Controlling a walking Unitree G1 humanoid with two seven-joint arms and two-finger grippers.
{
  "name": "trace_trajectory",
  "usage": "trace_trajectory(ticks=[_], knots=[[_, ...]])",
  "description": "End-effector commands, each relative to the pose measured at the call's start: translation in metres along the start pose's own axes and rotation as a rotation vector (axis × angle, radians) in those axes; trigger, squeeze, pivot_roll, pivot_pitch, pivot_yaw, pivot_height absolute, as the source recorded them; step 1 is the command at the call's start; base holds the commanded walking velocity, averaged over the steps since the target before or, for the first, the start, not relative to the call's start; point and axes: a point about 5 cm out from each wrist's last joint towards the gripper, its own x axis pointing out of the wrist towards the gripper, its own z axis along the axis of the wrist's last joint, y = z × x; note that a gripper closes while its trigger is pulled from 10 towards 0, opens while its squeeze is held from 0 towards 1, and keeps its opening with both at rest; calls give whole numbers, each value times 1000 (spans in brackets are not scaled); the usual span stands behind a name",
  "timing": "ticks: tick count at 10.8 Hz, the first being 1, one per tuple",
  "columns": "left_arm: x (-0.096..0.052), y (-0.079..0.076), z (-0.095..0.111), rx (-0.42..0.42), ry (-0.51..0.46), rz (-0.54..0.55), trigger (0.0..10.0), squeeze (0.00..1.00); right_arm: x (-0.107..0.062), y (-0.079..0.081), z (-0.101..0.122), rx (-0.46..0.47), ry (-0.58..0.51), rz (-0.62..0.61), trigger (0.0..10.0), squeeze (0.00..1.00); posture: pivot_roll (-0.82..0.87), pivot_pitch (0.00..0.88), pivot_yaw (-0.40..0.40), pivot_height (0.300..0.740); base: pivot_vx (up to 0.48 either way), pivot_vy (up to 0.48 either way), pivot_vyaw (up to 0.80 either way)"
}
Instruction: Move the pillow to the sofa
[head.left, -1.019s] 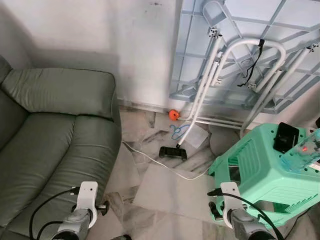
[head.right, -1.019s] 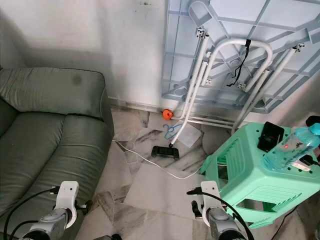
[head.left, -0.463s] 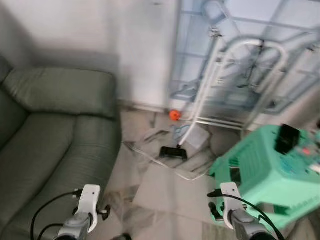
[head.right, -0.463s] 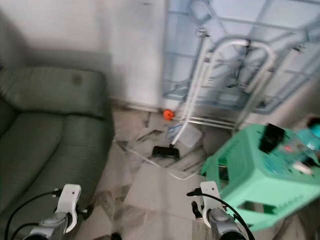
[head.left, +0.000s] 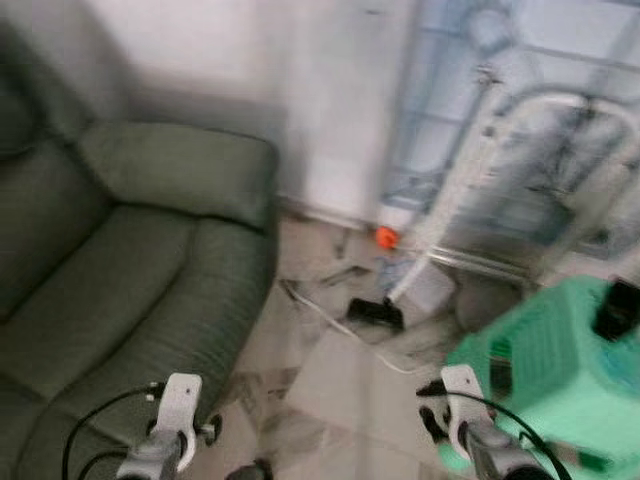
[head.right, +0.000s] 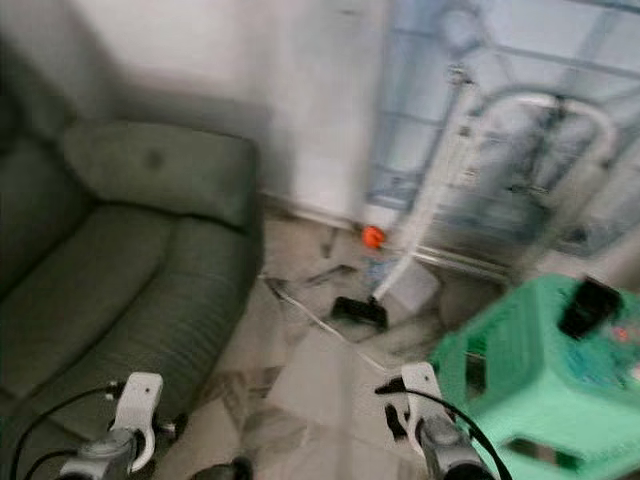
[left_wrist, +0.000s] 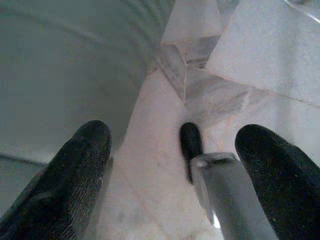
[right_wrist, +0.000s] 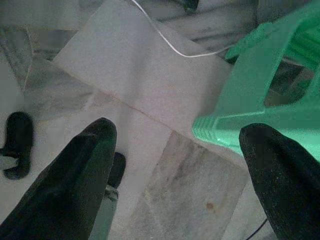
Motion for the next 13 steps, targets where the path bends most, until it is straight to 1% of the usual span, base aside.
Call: trace_trajectory(ticks=[1,5,10,13], knots=[[0,1,0,12,2,-6,10000,0,0,1,-1,-9,4,6,10000,0,-110,81,-36,740,0,0,800],[0,-1,1,14,-3,-17,10000,0,0,2,-1,-17,3,9,10000,0,-107,82,-40,740,0,0,800],[0,0,-2,10,-1,-16,10000,0,0,3,-1,-24,1,17,10000,0,-106,83,-39,740,0,0,800],[-1,0,-3,30,2,-17,10000,0,0,4,-1,-32,2,18,10000,0,-108,85,-39,740,0,0,800]])
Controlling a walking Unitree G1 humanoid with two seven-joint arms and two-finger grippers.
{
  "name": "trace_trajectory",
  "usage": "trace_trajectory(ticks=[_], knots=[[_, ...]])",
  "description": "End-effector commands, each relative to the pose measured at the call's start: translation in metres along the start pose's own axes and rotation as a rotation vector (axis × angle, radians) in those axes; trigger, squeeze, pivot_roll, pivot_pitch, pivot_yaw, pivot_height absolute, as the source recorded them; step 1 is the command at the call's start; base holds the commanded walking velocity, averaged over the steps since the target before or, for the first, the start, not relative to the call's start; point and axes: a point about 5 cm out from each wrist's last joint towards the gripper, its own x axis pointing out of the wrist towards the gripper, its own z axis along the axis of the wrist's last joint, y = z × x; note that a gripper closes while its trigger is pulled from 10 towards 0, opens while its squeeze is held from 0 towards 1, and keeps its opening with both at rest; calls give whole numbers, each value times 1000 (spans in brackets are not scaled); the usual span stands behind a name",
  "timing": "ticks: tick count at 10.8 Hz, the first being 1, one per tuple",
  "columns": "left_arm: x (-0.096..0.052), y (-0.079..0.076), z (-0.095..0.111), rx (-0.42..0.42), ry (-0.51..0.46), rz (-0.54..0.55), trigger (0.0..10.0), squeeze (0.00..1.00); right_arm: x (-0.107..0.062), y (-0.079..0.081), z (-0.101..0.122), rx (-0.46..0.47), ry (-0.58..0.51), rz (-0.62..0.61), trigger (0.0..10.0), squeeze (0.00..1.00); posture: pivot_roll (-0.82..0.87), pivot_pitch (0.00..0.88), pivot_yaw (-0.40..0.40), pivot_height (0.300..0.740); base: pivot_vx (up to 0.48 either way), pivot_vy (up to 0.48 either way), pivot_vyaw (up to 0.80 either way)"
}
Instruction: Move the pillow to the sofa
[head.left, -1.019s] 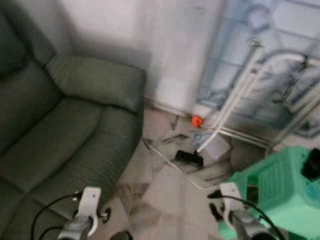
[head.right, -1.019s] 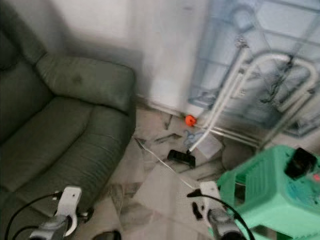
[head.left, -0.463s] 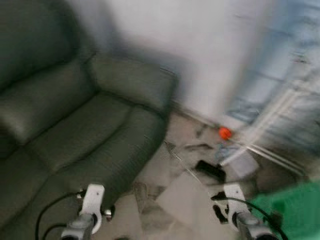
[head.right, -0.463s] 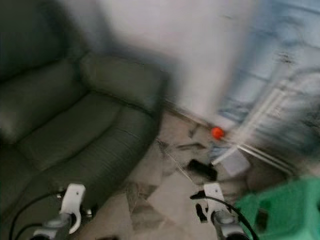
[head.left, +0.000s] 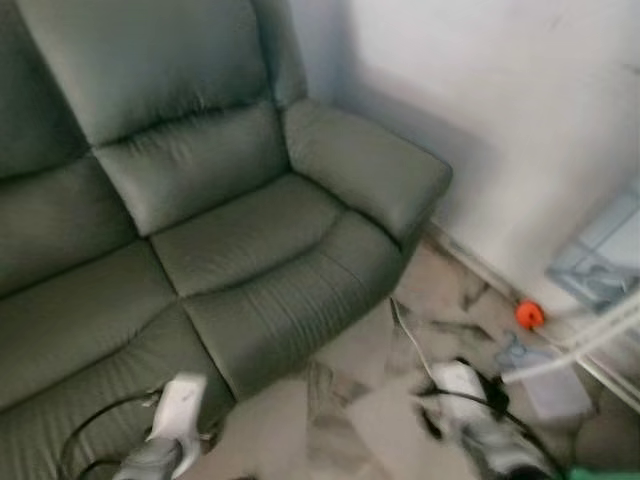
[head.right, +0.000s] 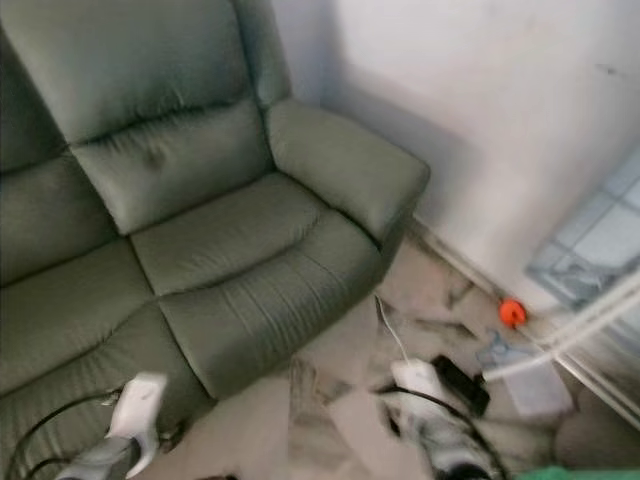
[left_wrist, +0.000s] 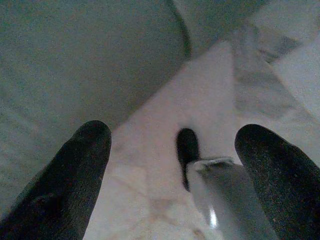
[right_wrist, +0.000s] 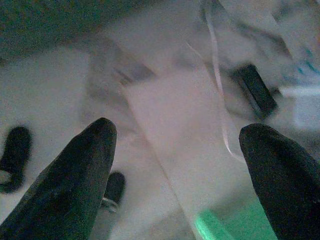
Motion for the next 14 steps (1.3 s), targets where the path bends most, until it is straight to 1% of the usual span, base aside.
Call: trace_trajectory(ticks=[1,8,12,14], knots=[[0,-5,-1,11,2,-11,10000,0,-2,-7,-10,2,33,-16,10000,0,-108,84,-39,740,0,0,800],[0,-4,-2,15,0,-7,10000,0,-3,-7,-13,-27,41,-10,10000,0,-103,85,-45,740,0,0,800],[0,-6,-4,22,4,-10,10000,0,-3,-7,-13,-44,43,-6,10000,0,-104,88,-49,740,0,0,800],[0,-7,-4,10,2,-4,10000,0,-3,-7,-12,-44,37,-7,10000,0,-103,89,-51,740,0,0,800]])
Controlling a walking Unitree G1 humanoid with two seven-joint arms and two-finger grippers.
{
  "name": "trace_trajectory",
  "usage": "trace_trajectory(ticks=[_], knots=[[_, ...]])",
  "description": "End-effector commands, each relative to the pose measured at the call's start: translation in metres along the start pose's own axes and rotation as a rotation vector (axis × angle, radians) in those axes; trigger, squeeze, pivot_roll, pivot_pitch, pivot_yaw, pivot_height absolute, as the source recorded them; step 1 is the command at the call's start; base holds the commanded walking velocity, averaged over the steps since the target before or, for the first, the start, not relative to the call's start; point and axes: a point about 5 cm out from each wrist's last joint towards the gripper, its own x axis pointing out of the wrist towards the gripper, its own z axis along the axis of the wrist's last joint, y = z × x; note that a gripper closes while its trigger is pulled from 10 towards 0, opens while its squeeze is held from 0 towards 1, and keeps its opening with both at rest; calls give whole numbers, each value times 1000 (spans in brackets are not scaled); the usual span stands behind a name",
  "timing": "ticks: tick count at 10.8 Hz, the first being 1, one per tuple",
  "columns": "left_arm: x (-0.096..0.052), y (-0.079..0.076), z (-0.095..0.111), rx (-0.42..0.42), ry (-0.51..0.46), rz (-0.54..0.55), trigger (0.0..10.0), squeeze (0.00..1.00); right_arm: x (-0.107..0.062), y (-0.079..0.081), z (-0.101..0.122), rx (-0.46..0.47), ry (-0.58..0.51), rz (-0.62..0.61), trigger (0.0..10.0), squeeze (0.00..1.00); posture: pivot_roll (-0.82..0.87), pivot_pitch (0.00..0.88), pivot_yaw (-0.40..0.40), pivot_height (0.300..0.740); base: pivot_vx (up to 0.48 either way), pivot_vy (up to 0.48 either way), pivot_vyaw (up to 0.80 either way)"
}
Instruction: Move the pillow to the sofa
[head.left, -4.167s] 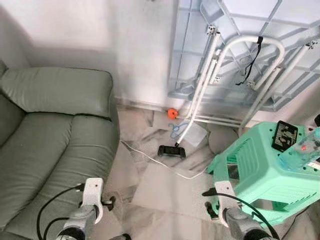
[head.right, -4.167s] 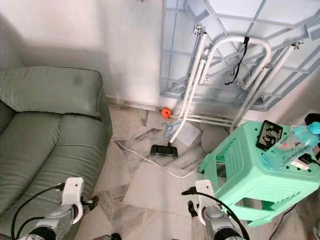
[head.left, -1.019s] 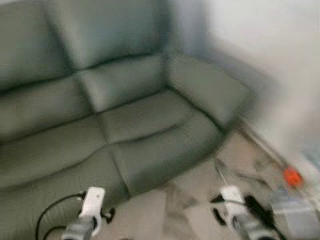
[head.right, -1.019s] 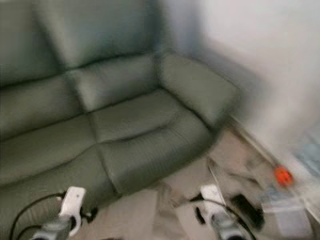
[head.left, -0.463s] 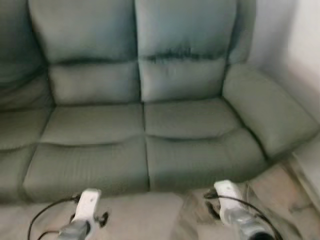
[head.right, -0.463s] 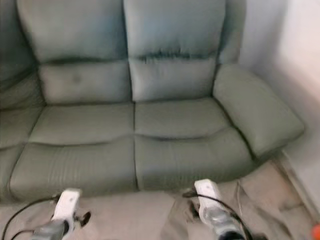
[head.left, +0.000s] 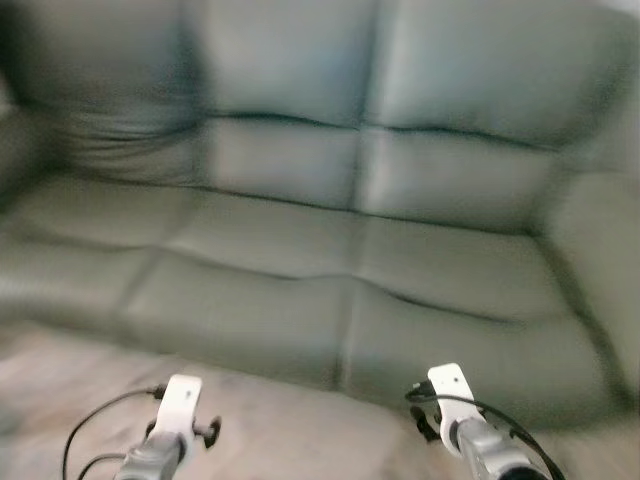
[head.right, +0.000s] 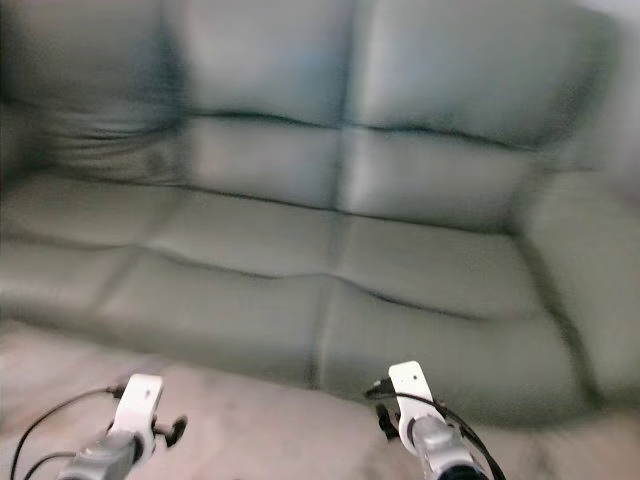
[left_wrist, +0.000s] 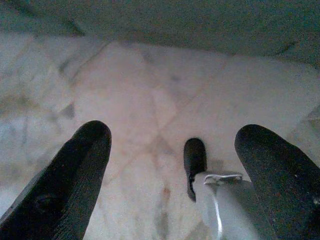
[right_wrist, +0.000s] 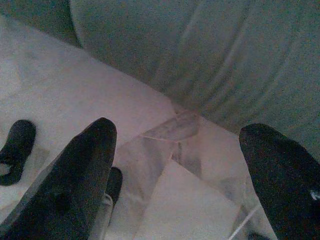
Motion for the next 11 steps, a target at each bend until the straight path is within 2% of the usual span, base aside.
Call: trace_trajectory(ticks=[1,3,5,6,7,8,9,10,11], knots=[[-1,0,-4,-9,4,7,10000,0,-1,-5,-3,20,-7,-9,10000,0,-104,87,-50,740,0,0,0],[0,4,16,-20,-98,17,10000,0,-2,-17,11,82,-104,-46,10000,0,-109,83,-45,740,0,0,0],[-2,17,45,-26,-248,10,10000,0,-5,-30,45,76,-270,-84,10000,0,-120,86,-44,740,0,0,0],[-3,23,57,4,-282,74,10000,0,-7,-33,62,115,-354,-70,10000,0,-119,88,-44,740,0,0,0],[-8,20,76,60,-396,-8,10000,0,-13,-38,81,142,-457,-61,10000,0,-110,90,-44,740,0,0,0],[-11,19,82,107,-446,-32,10000,0,-18,-41,89,145,-518,-58,10000,0,-110,91,-44,740,0,0,0],[-19,13,88,97,-522,-97,10000,0,-33,-47,98,222,-630,-65,10000,0,-114,89,-40,740,0,0,0],[-30,1,92,158,-591,-177,10000,0,-50,-50,102,256,-705,-110,10000,0,-111,84,-34,740,0,0,0],[-35,-3,93,178,-619,-192,10000,0,-56,-51,103,274,-737,-126,10000,0,-111,84,-23,740,0,0,0]])
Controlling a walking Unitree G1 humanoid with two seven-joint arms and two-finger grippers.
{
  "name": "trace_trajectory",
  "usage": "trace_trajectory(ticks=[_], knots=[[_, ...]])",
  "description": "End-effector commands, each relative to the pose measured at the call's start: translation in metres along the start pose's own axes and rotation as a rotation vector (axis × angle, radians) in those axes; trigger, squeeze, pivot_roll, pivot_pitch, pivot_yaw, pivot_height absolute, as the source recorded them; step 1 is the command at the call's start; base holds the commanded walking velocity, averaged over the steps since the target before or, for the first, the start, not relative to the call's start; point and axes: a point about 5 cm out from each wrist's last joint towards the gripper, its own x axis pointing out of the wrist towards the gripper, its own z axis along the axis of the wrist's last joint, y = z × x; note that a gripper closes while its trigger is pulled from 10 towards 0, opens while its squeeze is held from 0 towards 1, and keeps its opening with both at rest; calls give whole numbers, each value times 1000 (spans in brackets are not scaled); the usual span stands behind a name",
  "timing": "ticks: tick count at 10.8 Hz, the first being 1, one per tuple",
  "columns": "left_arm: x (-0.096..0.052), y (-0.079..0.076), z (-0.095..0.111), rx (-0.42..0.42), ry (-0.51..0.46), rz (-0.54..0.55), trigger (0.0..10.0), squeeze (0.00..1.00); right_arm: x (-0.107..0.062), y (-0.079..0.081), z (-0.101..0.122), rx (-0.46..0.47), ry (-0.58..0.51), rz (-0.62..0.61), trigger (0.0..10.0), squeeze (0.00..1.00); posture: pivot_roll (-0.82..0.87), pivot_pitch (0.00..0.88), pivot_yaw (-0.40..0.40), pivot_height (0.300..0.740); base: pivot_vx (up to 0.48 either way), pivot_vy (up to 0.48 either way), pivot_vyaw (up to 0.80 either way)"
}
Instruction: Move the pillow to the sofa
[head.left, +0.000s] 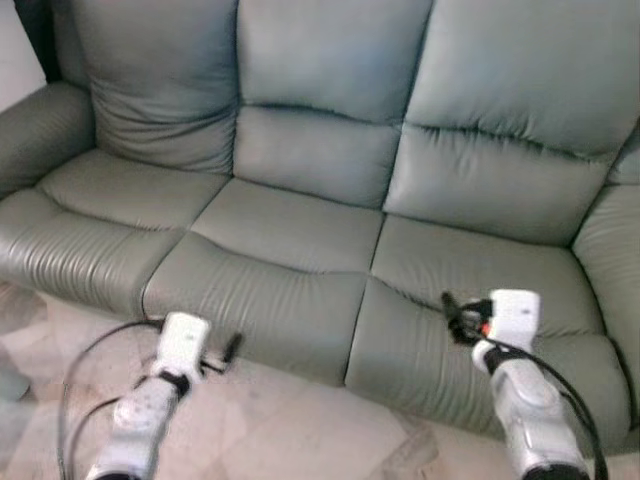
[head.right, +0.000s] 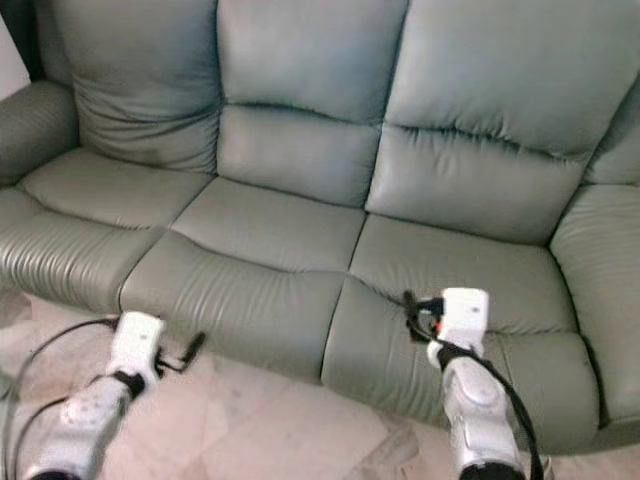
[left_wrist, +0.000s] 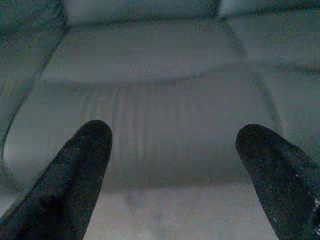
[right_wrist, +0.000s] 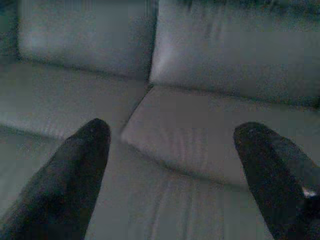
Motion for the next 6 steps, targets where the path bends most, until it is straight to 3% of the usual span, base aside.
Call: trace_trajectory(ticks=[1,3,4,5,6], knots=[[-4,0,8,11,-25,-29,10000,0,-10,-4,3,5,-28,-44,10000,0,-122,74,14,740,0,0,0],[-7,9,11,-35,2,11,10000,0,-21,-3,-4,26,20,-116,10000,0,-132,52,60,740,0,0,0],[-4,9,18,18,-15,-30,10000,0,-17,-2,-3,0,-8,-158,10000,0,-128,39,79,740,0,0,0],[1,13,25,14,-25,-21,10000,0,-13,6,2,42,-1,-133,10000,0,-127,33,75,740,0,0,0],[6,16,36,30,-58,19,10000,0,-8,12,7,4,7,-102,10000,0,-123,25,57,740,0,0,0]])
